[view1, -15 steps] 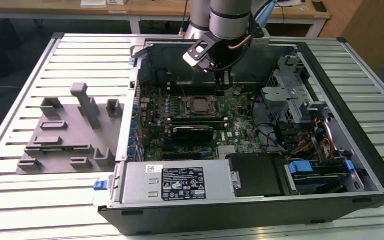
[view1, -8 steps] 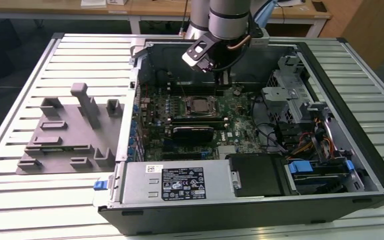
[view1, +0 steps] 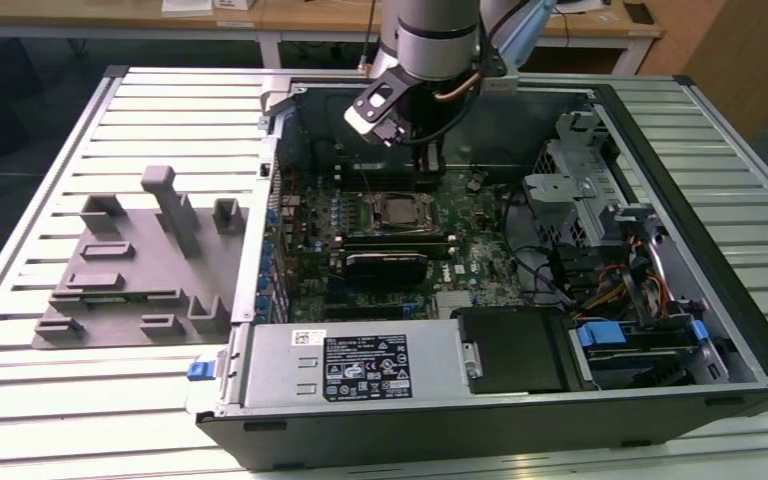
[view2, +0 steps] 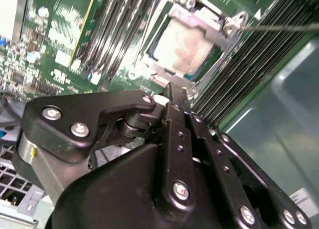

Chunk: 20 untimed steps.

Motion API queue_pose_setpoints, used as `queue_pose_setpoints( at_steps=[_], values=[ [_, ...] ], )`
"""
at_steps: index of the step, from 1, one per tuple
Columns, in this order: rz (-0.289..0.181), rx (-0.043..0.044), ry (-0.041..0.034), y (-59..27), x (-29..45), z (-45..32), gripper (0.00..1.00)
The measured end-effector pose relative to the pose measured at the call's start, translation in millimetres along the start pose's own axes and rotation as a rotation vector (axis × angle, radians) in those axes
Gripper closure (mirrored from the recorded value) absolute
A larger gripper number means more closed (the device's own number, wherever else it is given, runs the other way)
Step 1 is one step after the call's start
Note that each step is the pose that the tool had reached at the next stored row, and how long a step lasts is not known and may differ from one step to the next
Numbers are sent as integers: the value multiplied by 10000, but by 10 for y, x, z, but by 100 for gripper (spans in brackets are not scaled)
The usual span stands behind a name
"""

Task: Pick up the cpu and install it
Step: 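Close the cpu cover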

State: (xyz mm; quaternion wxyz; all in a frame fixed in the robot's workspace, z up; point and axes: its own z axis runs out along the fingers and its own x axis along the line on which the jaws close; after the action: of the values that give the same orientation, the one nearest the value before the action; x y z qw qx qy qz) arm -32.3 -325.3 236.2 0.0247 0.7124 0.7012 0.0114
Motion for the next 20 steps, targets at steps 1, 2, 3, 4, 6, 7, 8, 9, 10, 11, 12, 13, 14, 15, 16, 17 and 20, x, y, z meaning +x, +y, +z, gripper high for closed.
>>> queue_pose_setpoints(
  at_steps=[1,2,3,4,6,7,8,9,10,11,12,13,14,15,16,17,20],
  values=[
    [-1,0,0,-18,0,6,89],
    [-1,1,-1,-37,0,13,89],
    [1,1,-1,-55,-1,20,89],
    [3,1,-2,-72,-2,27,89],
    [6,2,-1,-103,-4,42,89],
    [9,3,-1,-119,-6,50,89],
    [12,4,-1,-134,-7,59,89],
    [16,6,-2,-148,-9,67,89],
    [20,7,-2,-159,-11,77,89],
    [25,10,-3,-169,-13,87,89],
    [29,13,-4,-179,-16,96,89],
    [34,16,-5,-187,-19,106,89],
    [41,17,-5,-196,-21,116,89],
    [47,20,-6,-205,-24,123,89],
    [48,20,-6,-212,-24,127,89],
    [48,20,-6,-213,-24,127,89],
    [47,20,-6,-212,-24,128,89]
  ],
)
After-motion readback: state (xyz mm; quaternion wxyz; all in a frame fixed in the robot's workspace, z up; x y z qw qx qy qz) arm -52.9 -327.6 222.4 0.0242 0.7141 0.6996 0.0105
